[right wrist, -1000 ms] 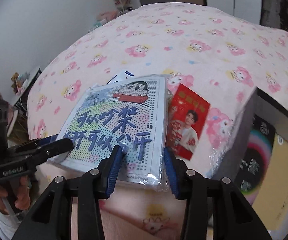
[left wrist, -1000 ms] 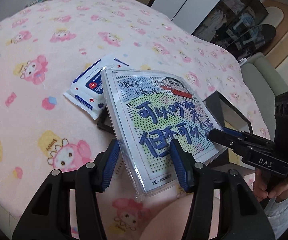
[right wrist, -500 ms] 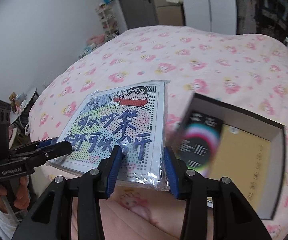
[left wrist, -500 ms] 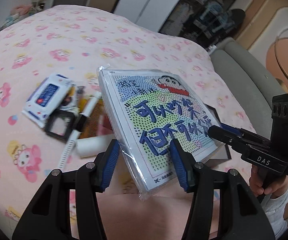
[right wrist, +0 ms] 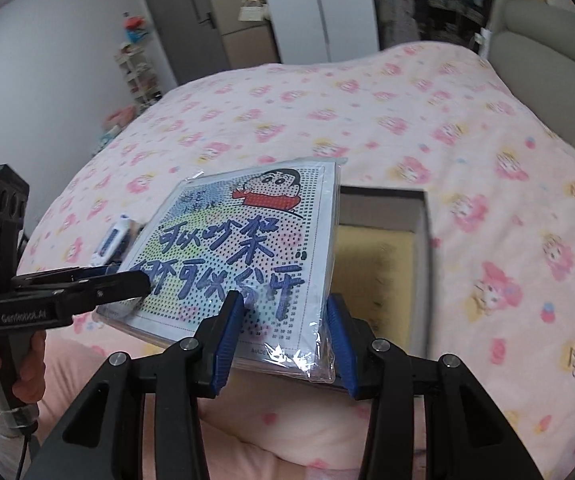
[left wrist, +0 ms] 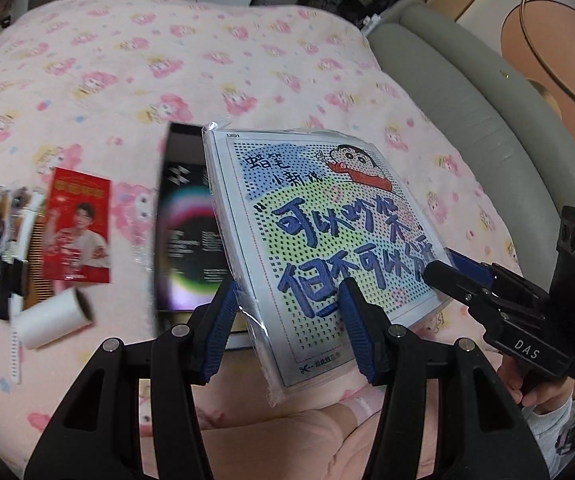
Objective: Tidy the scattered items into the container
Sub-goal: 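Carry the bead-art kit bag over the black box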
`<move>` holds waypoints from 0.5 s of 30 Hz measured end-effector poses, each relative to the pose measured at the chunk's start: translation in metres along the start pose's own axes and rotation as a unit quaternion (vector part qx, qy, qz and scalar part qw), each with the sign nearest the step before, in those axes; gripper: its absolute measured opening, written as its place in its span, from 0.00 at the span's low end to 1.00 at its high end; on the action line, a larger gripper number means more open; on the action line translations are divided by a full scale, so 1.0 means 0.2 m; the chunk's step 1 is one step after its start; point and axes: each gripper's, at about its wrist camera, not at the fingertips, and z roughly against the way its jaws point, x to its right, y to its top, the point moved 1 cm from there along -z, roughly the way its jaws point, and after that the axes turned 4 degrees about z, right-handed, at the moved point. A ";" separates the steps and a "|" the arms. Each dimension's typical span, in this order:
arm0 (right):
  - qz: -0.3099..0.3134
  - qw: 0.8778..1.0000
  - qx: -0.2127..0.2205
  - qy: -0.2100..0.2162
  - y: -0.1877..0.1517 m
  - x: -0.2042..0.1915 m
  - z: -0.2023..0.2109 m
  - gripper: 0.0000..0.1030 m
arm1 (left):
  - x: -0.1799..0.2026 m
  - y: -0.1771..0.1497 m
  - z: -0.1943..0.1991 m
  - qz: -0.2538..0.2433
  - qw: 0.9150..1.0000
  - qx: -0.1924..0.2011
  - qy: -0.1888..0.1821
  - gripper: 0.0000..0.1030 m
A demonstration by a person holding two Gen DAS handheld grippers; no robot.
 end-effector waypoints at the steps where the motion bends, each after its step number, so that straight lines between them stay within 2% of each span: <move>1: -0.006 1.000 -0.004 -0.003 -0.01 0.05 -0.01 0.37 | 0.02 0.01 -0.06 -0.002 1.000 -0.009 0.001 0.52; 8: -0.045 0.998 -0.045 -0.004 -0.10 0.27 -0.26 0.37 | 0.03 0.06 -0.38 -0.015 0.998 -0.046 0.029 0.52; 15: -0.055 0.996 -0.063 -0.012 -0.16 0.36 -0.39 0.37 | -0.01 0.03 -0.52 -0.037 0.997 -0.062 0.028 0.52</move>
